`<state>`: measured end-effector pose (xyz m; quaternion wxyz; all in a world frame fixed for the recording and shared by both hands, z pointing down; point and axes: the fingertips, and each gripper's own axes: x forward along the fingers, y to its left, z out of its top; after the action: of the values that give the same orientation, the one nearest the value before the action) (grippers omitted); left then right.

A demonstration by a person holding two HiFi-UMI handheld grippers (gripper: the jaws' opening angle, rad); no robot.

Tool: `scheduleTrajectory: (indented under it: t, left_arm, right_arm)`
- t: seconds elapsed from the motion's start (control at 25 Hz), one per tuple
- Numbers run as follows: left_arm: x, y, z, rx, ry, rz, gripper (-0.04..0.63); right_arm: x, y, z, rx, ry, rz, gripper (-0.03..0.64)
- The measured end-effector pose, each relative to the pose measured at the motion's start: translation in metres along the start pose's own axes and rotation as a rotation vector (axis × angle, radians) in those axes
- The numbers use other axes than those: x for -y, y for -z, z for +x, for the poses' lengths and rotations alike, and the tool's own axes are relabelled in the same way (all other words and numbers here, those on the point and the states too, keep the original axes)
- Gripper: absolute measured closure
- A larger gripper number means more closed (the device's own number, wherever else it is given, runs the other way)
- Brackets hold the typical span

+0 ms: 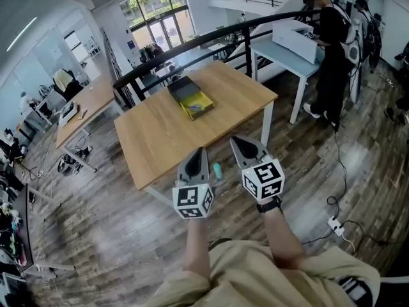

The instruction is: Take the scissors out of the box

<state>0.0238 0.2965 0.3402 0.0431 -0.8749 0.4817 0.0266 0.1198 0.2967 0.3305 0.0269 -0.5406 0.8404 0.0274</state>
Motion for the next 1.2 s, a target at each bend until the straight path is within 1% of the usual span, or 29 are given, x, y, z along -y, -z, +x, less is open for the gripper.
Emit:
scheduleTrajectory:
  t: [0.16, 0.28, 0.4, 0.64, 0.8, 0.96, 1.04, 1.2]
  left_arm:
    - [0.011, 0.004, 0.000, -0.007, 0.001, 0.018, 0.583]
    - [0.006, 0.004, 0.005, -0.008, -0.022, 0.023, 0.583]
    - [-0.005, 0.008, 0.014, -0.009, -0.049, 0.009, 0.583]
    - [-0.019, 0.031, 0.049, -0.009, -0.030, -0.011, 0.583]
    - [-0.045, 0.047, 0.087, -0.027, -0.016, -0.026, 0.583]
    - [-0.076, 0.052, 0.130, -0.027, 0.002, -0.042, 0.583]
    - [-0.097, 0.052, 0.154, -0.017, -0.004, -0.043, 0.583]
    - [-0.152, 0.054, 0.203, -0.009, -0.032, -0.071, 0.583]
  right_arm:
    - [0.006, 0.006, -0.004, 0.008, -0.001, 0.017, 0.603]
    - [0.007, 0.009, 0.000, 0.006, -0.002, 0.002, 0.603]
    - [0.012, 0.017, 0.009, -0.013, 0.004, -0.006, 0.602]
    - [0.035, 0.038, 0.042, -0.036, 0.032, 0.008, 0.602]
    - [0.047, 0.055, 0.083, -0.077, 0.035, 0.003, 0.602]
    - [0.064, 0.061, 0.134, -0.094, 0.043, 0.005, 0.601]
    - [0.071, 0.065, 0.165, -0.101, 0.035, -0.001, 0.601]
    - [0.078, 0.070, 0.231, -0.117, 0.008, -0.012, 0.601]
